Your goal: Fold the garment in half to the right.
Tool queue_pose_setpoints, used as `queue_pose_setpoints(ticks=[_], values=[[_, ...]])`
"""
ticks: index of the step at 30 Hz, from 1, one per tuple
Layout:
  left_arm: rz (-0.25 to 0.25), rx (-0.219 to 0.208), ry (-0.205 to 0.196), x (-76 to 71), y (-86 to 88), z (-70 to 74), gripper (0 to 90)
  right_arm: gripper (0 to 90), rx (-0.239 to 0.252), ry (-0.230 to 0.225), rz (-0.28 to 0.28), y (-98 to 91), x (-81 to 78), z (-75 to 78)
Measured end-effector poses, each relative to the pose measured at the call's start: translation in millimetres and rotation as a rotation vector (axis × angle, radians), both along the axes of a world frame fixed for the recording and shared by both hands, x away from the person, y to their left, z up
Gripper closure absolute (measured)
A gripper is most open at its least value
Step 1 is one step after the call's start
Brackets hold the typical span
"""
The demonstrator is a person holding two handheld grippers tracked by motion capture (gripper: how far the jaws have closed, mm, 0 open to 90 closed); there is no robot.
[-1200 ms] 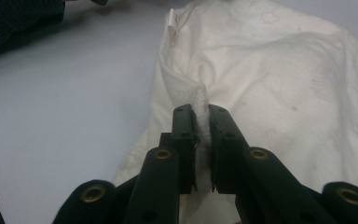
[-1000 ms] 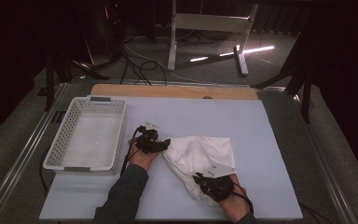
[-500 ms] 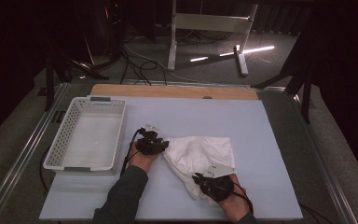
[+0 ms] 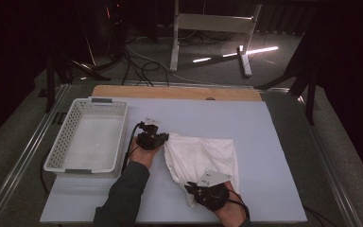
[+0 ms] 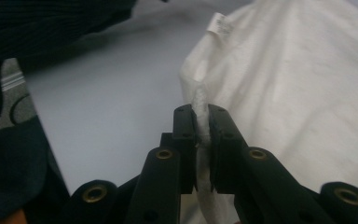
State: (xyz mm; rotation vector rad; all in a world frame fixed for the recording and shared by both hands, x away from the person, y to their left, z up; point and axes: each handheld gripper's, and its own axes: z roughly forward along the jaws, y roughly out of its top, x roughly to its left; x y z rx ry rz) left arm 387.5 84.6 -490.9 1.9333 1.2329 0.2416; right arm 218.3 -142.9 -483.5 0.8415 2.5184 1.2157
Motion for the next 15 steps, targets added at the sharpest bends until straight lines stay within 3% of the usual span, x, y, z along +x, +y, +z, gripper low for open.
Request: queue_pose_setpoints(ticks=[9,15], values=[[0.019,0.017,-0.016,7.5,-1.9,10.2,85.9,82.9,0.011,-0.039,0.034,21.1,-2.4,5.0],[0.073,0.017,-0.018,6.9,8.6,15.6,85.9,82.9,0.030,-0.048,0.026,26.0,2.1,7.3]])
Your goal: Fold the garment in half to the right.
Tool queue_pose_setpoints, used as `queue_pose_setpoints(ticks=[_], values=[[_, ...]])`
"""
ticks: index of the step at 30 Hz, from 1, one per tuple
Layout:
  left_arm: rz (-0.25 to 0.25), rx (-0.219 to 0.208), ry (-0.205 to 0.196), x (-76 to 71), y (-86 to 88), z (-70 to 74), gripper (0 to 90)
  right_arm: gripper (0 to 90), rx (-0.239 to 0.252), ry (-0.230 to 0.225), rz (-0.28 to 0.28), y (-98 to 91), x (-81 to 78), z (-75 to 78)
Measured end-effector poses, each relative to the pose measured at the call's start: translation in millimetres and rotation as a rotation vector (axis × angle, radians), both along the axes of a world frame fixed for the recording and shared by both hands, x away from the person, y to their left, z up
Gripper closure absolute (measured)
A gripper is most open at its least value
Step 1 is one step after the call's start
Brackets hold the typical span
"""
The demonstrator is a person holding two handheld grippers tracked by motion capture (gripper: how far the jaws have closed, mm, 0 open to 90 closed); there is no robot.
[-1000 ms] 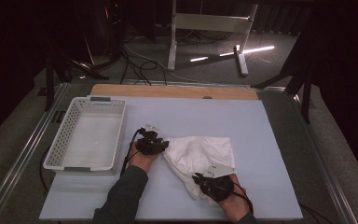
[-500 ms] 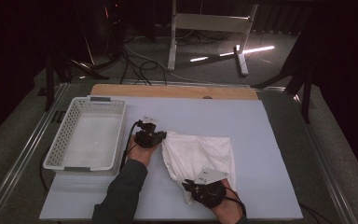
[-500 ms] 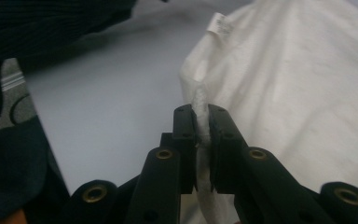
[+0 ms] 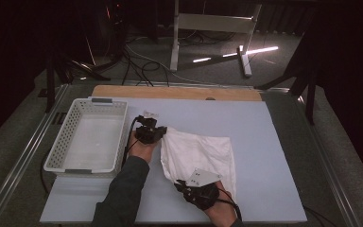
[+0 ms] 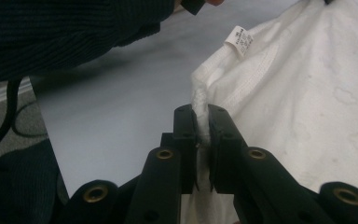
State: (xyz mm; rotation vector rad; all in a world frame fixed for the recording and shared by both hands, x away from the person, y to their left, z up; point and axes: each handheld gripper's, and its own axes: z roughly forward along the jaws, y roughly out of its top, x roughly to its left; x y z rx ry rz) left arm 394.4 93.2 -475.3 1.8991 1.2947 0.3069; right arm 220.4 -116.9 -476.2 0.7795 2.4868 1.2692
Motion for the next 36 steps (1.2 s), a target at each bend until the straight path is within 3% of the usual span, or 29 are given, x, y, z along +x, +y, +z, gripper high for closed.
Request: queue_pose_setpoints(ticks=[5,11,21,26,36], values=[[0.023,-0.039,0.002,0.3,7.4,3.8,85.9,82.9,0.017,-0.008,0.001,5.5,1.4,1.9],[0.009,-0.058,0.011,6.3,-3.6,4.9,85.9,82.8,0.021,-0.015,-0.027,-6.1,4.0,5.1],[-0.060,-0.087,0.000,15.1,-34.1,17.9,86.0,82.9,0.023,0.004,-0.090,-38.0,3.6,5.7],[-0.114,-0.066,-0.013,17.8,-62.0,23.8,86.0,82.9,0.023,0.013,-0.117,-53.9,-0.3,4.2],[-0.160,-0.067,-0.016,22.1,-91.5,27.4,86.0,82.8,0.002,0.025,-0.157,-74.1,-3.7,1.4]])
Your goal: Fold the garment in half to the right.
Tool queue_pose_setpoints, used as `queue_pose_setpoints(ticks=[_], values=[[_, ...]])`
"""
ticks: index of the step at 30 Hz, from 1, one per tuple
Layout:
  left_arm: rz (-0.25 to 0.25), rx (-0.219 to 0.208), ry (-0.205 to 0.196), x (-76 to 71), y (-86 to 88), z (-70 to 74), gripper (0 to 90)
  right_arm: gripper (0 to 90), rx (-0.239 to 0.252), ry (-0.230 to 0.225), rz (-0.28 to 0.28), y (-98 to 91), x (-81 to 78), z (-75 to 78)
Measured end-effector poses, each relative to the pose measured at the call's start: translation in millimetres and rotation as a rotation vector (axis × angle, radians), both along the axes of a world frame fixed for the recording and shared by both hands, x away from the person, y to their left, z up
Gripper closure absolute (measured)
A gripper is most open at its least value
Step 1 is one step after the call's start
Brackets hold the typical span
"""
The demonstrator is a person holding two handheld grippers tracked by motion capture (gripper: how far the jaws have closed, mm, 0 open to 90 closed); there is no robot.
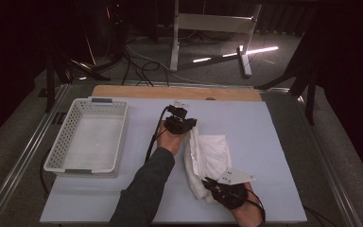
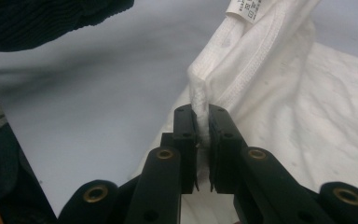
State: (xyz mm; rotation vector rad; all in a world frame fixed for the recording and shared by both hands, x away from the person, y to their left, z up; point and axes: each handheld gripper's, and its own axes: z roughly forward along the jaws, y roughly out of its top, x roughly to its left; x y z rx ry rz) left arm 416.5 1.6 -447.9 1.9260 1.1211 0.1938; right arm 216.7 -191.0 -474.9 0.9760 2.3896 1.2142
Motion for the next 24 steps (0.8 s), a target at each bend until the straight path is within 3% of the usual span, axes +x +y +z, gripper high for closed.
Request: queue_pose_setpoints(ticks=[7,13,24], values=[[-0.034,-0.020,0.010,1.6,-22.6,-2.2,85.8,82.9,-0.026,0.030,-0.028,-9.5,-1.2,-4.4],[-0.055,-0.016,0.021,2.0,-37.7,-6.3,85.6,82.9,-0.045,0.029,-0.036,-16.1,-1.0,-7.6],[-0.068,-0.053,0.031,0.8,-51.9,-10.7,83.9,82.9,-0.063,0.048,-0.075,-28.7,1.2,-9.8]])
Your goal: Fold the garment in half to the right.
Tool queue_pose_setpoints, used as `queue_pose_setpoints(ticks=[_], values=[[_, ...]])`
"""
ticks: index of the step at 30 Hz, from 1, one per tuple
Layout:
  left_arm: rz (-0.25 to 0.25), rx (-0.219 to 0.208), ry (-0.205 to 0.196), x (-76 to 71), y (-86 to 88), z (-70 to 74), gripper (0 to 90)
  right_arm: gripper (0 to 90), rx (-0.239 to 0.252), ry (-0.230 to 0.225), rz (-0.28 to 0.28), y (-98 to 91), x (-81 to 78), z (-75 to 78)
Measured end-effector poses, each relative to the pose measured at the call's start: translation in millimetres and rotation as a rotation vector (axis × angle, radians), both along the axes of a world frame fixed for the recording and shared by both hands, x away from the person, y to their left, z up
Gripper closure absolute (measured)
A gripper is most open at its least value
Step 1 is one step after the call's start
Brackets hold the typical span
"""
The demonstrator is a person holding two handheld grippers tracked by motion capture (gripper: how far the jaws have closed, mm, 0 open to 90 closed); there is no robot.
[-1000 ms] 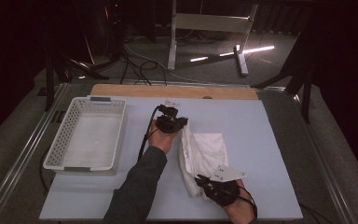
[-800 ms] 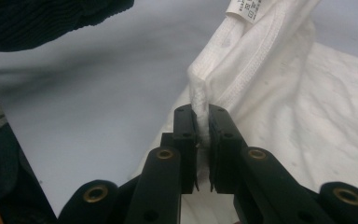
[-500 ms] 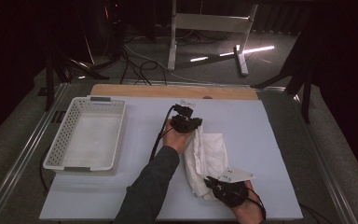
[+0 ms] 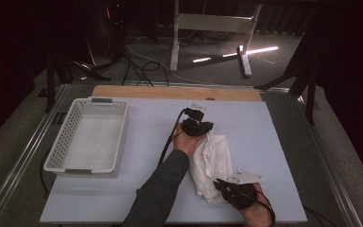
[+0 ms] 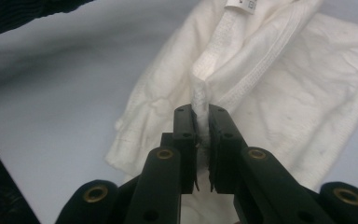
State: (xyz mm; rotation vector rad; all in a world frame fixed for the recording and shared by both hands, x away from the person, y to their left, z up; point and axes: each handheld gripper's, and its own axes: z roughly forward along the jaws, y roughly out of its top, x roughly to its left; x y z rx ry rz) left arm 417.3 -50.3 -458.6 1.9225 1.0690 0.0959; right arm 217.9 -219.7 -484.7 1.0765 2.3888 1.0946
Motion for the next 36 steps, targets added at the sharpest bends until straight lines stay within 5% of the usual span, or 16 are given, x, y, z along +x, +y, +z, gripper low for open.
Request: queue_pose_setpoints(ticks=[4,6,8,13,22,30,36], values=[[-0.010,-0.034,-0.003,-1.4,-3.7,-0.8,81.1,82.9,-0.003,0.008,-0.026,-5.8,2.2,-1.6],[-0.007,-0.043,-0.004,-2.0,-3.6,-1.3,63.0,82.9,-0.004,0.015,-0.044,-9.0,2.8,-2.3],[-0.003,-0.037,0.000,-2.0,-1.5,-1.3,54.4,82.8,-0.006,0.019,-0.053,-11.0,3.3,-2.8],[0.009,-0.021,-0.013,-4.5,7.6,-0.5,43.5,82.8,-0.004,0.021,-0.062,-14.0,3.9,-3.6],[-0.024,0.029,-0.042,-24.0,23.6,-5.3,41.1,82.7,0.003,-0.006,-0.069,-14.1,1.8,1.2],[-0.033,0.018,-0.037,-38.8,39.9,-16.2,41.4,82.7,0.016,-0.005,-0.093,-17.4,1.2,3.8],[-0.090,0.054,-0.044,-56.8,41.8,-22.7,50.2,82.7,0.017,-0.012,-0.094,-18.8,1.5,4.7]])
